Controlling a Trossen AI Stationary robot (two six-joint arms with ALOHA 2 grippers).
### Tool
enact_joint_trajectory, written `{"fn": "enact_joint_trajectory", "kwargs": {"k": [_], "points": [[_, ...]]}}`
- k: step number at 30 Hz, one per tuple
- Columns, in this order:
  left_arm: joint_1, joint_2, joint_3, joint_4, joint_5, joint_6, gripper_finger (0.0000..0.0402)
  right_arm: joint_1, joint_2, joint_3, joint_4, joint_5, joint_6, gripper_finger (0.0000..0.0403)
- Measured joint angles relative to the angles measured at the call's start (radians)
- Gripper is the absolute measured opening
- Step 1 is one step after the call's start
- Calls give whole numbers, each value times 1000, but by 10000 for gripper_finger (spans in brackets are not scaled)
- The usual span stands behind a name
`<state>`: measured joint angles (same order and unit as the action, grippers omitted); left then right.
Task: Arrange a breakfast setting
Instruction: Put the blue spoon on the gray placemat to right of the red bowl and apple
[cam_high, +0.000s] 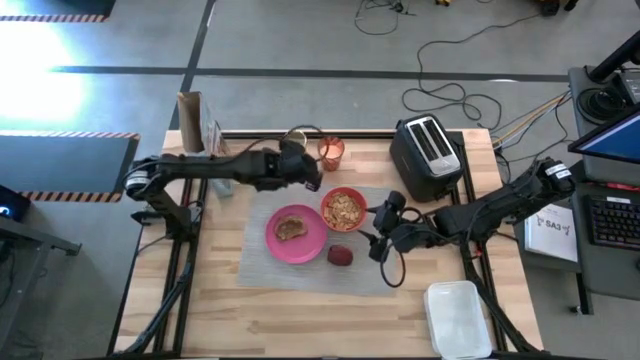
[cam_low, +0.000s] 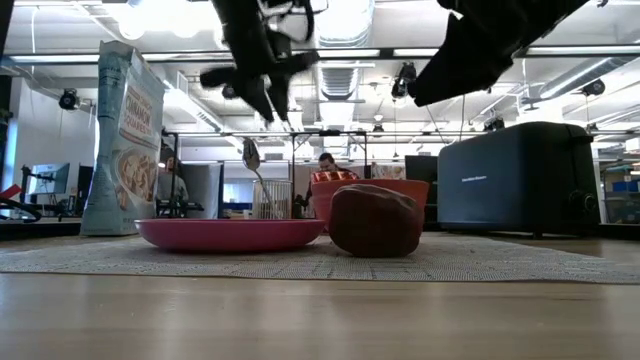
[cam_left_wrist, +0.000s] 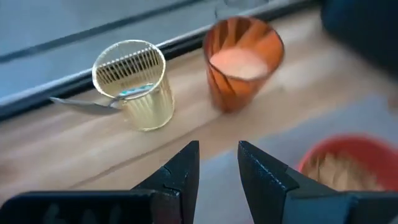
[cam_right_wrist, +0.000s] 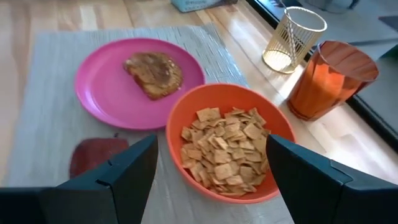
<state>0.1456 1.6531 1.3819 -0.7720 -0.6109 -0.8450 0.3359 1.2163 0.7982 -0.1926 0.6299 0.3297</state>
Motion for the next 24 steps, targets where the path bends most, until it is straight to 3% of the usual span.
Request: {"fn": "enact_joint_trajectory", "kwargs": {"k": [3, 7, 11, 13, 16, 20, 24], "points": [[8, 3, 154, -253, 45, 117, 94, -6, 0, 0, -15, 1, -39, 288], [28, 19, 351, -516, 77, 450, 94, -11, 0, 0, -22, 1, -69, 288], [73, 19, 470, -600, 265, 846, 94, -14, 0, 0, -48, 1, -69, 288], [97, 20, 492, -593, 323, 1002, 94, -14, 1, 0, -53, 1, -69, 288], [136, 20, 491, -594, 331, 1231, 94, -14, 1, 0, -70, 1, -48, 288], [197, 21, 429, -604, 331, 1506, 94, -14, 1, 0, -88, 1, -42, 288], [263, 21, 347, -582, 331, 1683, 94, -14, 1, 0, -97, 1, -45, 288]]}}
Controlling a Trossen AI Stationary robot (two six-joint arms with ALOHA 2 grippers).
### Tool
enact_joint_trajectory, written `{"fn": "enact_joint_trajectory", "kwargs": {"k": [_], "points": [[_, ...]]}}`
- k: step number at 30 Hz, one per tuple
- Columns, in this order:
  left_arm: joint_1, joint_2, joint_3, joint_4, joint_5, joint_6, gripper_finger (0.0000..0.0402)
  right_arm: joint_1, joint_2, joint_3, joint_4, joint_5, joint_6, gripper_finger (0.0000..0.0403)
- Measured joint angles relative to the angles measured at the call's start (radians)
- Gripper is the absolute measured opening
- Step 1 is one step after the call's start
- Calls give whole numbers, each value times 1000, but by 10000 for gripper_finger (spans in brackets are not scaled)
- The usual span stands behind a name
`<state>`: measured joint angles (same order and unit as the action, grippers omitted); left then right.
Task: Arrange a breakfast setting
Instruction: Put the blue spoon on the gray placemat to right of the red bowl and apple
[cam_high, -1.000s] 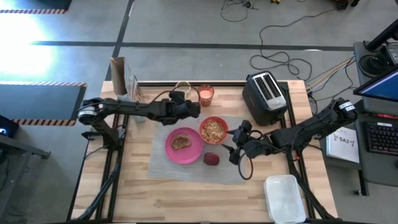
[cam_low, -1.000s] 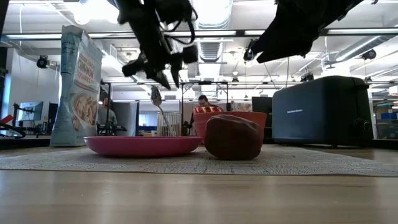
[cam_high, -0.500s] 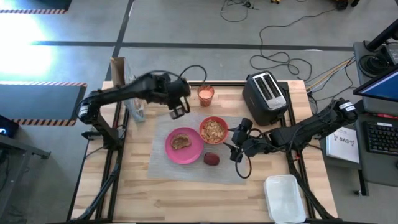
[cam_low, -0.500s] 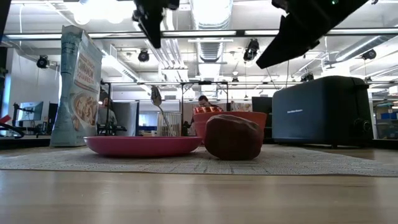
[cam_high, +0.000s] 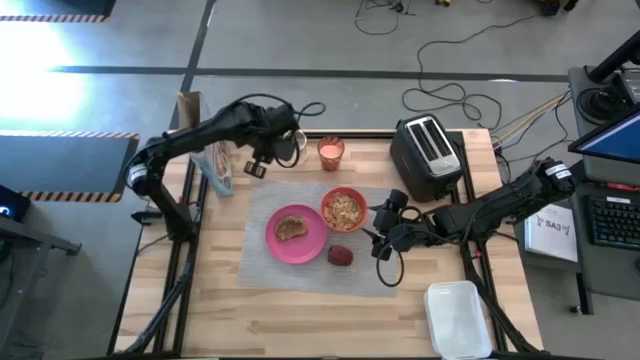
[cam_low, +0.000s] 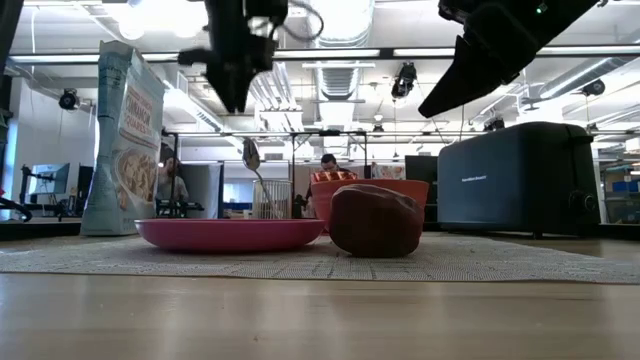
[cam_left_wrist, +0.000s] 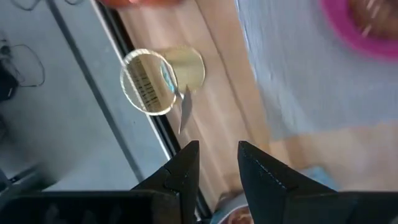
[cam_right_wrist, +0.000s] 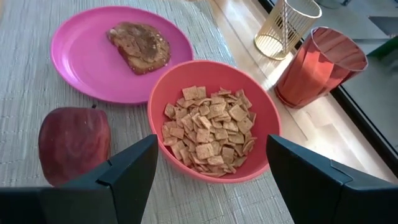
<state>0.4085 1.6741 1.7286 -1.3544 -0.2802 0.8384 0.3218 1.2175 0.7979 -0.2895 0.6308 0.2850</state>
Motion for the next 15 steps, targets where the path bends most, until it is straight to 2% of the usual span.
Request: {"fn": "enact_joint_trajectory", "kwargs": {"k": [9, 15], "points": [[129, 1, -165, 219, 1, 183, 81, -4, 0, 0, 2, 24, -7, 288], [160, 1, -192, 279, 53, 234, 78, -21, 0, 0, 2, 27, -5, 288]]}}
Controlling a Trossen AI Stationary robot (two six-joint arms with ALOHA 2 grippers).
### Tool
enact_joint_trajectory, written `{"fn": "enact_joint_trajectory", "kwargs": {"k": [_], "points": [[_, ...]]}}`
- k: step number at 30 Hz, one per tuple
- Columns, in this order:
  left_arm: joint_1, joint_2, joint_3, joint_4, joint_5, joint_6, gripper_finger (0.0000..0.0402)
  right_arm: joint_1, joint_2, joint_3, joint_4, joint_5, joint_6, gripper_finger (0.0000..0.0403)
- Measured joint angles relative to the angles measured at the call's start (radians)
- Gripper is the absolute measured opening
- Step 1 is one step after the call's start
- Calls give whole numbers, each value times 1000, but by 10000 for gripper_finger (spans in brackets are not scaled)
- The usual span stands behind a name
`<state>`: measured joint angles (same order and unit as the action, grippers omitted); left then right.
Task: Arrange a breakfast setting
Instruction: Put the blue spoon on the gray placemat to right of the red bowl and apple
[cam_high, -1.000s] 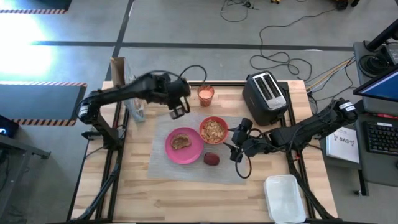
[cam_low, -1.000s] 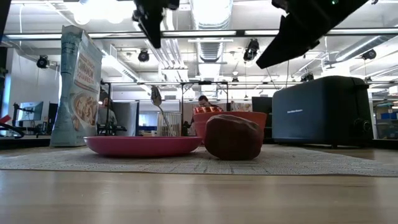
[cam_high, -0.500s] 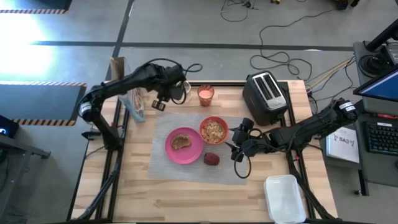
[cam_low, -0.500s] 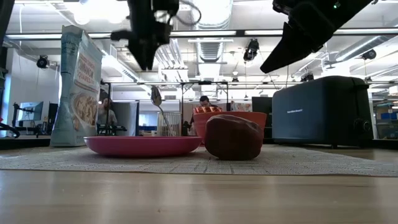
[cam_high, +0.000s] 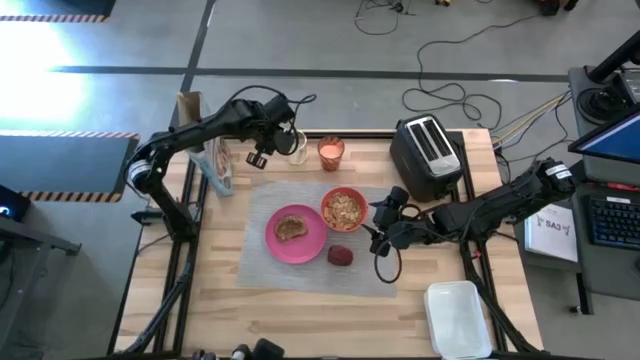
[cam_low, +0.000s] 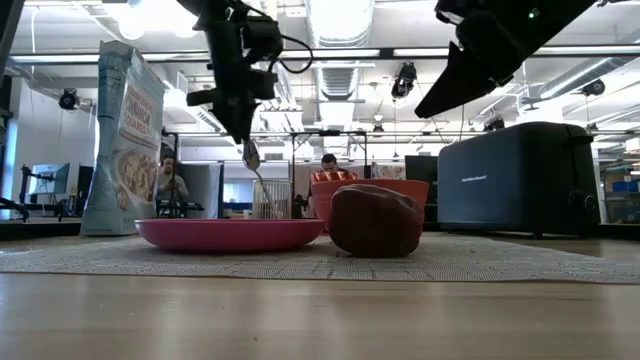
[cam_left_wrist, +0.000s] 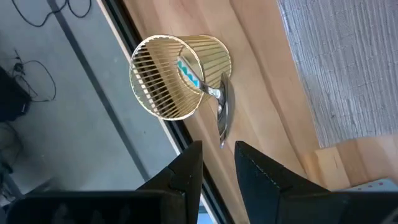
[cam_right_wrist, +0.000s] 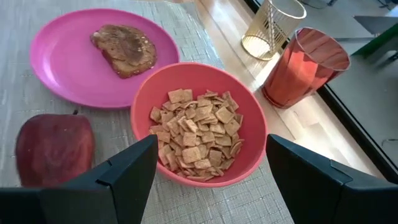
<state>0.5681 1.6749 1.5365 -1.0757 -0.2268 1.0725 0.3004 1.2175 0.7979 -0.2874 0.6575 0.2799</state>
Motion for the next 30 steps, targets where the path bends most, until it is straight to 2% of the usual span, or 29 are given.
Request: {"fn": "enact_joint_trajectory", "kwargs": {"k": [6, 11, 23, 26, 30], "points": [[-1, 3, -8, -1, 15, 0, 78, -34, 0, 0, 0, 0, -2, 288], [-4, 9, -8, 12, 114, 1, 78, -62, 0, 0, 0, 0, -1, 288], [-4, 64, -6, 28, 86, 17, 75, -68, 0, 0, -1, -2, 0, 288], [-3, 79, 6, 28, 79, 2, 58, -68, 0, 0, -1, -2, 1, 288], [-2, 100, 42, 3, 80, -46, 11, -68, 0, 0, -1, -2, 9, 288]]}}
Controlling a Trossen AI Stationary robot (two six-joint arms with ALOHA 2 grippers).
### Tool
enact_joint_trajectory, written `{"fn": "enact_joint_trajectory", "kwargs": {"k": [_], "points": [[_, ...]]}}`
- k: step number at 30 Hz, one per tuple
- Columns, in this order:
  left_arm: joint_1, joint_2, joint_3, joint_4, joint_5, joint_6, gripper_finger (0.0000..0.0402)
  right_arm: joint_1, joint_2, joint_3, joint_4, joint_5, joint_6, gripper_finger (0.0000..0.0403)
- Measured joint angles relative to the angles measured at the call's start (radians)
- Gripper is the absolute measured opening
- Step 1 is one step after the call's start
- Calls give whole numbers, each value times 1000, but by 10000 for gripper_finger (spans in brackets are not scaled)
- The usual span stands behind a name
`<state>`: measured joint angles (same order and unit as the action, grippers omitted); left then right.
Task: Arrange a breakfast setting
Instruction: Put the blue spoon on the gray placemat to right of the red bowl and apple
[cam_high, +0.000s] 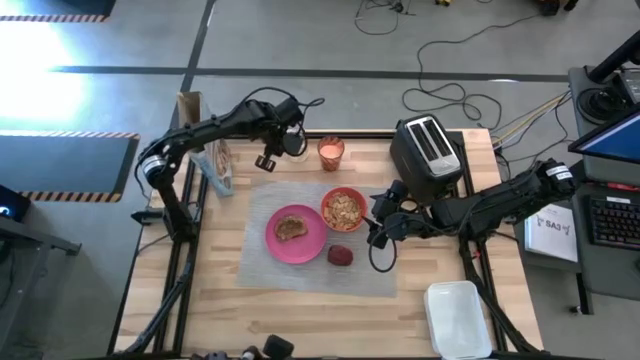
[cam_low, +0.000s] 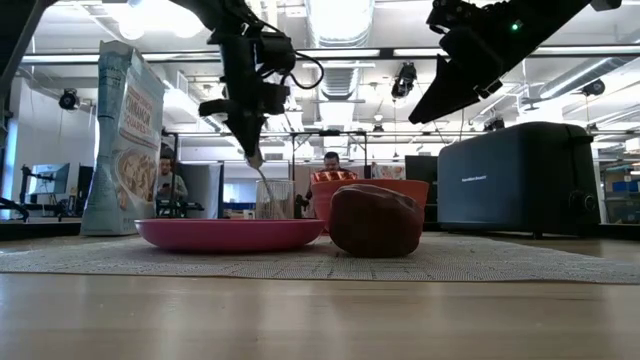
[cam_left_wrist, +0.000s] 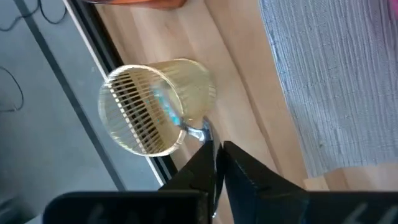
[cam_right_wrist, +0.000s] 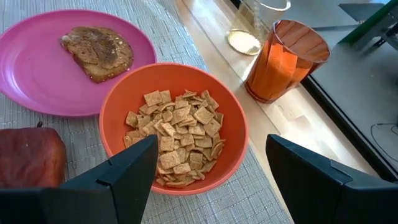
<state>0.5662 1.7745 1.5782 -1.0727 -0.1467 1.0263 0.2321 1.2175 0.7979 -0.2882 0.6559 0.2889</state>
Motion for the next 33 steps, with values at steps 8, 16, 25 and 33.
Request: {"fn": "enact_joint_trajectory", "kwargs": {"k": [8, 16, 25, 33], "points": [[-1, 10, 63, -35, -1, -41, 2, 0, 0, 0, 0, 0, 2, 288], [-1, 9, 207, -248, 109, -95, 0, 0, 0, 0, 0, 0, 7, 288], [-47, 9, 486, -419, 156, -137, 0, 1, 0, 0, 4, 0, -11, 288], [-108, -1, 683, -498, 444, -486, 0, 37, 0, 127, 10, -105, -35, 288]]}}
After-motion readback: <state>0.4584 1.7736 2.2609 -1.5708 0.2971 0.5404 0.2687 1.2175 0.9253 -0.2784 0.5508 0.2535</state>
